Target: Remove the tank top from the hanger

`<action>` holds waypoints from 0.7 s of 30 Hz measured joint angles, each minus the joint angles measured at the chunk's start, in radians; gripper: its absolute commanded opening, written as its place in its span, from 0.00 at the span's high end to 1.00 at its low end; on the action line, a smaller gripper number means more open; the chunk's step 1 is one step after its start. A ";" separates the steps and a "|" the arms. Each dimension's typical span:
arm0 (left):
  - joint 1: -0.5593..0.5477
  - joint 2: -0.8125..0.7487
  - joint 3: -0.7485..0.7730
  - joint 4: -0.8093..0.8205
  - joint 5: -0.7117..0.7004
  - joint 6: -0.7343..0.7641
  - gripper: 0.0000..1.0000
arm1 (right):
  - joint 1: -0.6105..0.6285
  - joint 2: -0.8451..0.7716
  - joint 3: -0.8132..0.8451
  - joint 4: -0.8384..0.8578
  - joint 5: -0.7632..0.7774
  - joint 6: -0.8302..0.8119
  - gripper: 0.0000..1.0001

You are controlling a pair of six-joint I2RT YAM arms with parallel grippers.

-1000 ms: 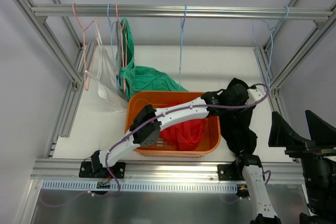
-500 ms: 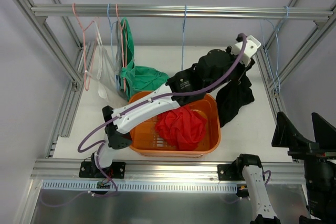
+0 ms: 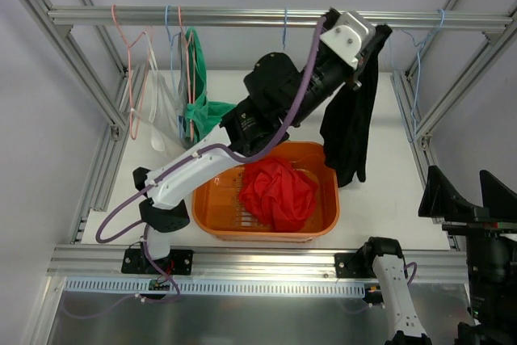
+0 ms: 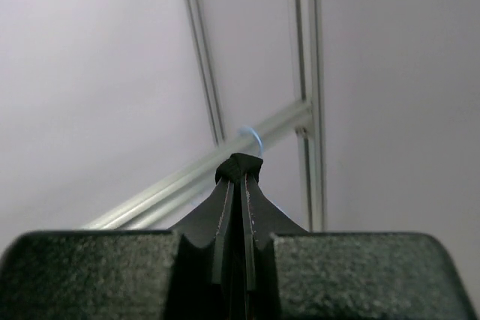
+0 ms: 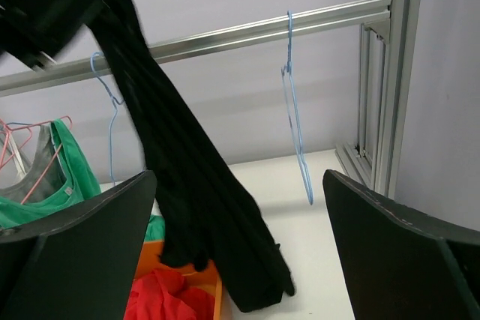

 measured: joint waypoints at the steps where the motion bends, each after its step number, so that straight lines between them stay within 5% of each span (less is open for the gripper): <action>1: 0.000 -0.007 0.009 0.037 -0.004 0.029 1.00 | 0.001 0.000 -0.011 0.002 0.001 0.000 0.00; 12: 0.000 -0.241 0.045 0.183 -0.005 0.211 1.00 | 0.013 0.000 -0.073 0.008 0.005 0.002 0.01; 21: -0.002 -0.587 -0.155 0.208 0.021 0.222 1.00 | 0.014 0.005 -0.107 0.030 -0.035 0.028 0.00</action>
